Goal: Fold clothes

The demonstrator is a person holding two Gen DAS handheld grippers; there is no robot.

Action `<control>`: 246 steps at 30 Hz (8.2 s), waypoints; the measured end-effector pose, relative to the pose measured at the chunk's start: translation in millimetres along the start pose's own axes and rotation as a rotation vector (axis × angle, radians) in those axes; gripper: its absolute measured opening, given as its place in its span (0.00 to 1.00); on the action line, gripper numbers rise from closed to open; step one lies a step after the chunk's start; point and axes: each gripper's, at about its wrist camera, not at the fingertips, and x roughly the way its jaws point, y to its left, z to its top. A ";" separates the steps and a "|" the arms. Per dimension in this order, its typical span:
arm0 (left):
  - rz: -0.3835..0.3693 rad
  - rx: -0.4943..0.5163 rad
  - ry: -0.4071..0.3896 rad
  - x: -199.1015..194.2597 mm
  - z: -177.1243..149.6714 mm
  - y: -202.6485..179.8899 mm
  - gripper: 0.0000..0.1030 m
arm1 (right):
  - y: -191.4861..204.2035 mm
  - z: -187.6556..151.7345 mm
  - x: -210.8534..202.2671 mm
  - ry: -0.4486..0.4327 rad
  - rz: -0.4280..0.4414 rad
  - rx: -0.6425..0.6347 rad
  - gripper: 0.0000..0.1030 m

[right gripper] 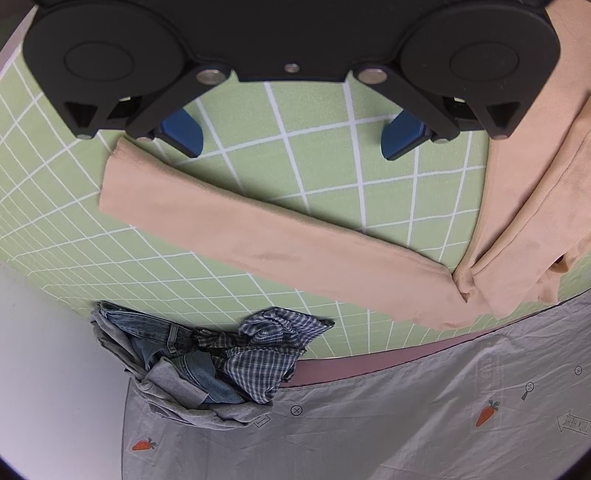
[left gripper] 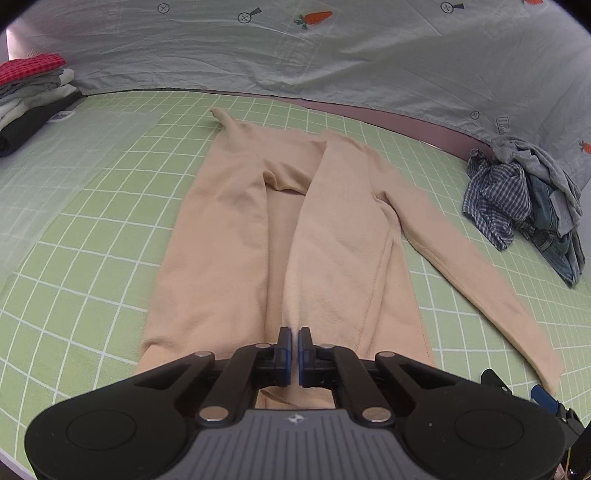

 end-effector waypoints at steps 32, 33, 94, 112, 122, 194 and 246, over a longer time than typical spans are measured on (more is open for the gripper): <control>0.132 -0.122 0.061 -6.8 -11.6 56.2 0.46 | -2.8 17.0 9.3 0.040 0.053 0.047 1.00; 0.135 -0.125 0.056 -5.9 -8.5 57.4 0.48 | -5.0 19.8 8.1 0.031 0.045 0.064 1.00; 0.208 -0.103 0.092 50.1 56.8 110.7 0.93 | 10.2 91.0 28.0 0.004 -0.073 0.151 0.05; 0.198 -0.070 0.118 48.0 71.8 168.3 0.93 | 202.1 75.2 -4.8 0.086 0.367 0.093 0.15; 0.189 -0.038 0.101 48.3 67.6 134.7 0.93 | 156.4 81.7 -22.6 -0.001 0.231 0.126 0.78; 0.069 0.082 0.122 36.5 19.2 78.8 0.66 | 132.1 40.8 -15.9 0.116 0.092 0.000 0.53; 0.158 0.036 0.177 12.0 -20.5 113.4 0.87 | 195.3 6.4 -44.9 0.316 0.548 0.123 0.09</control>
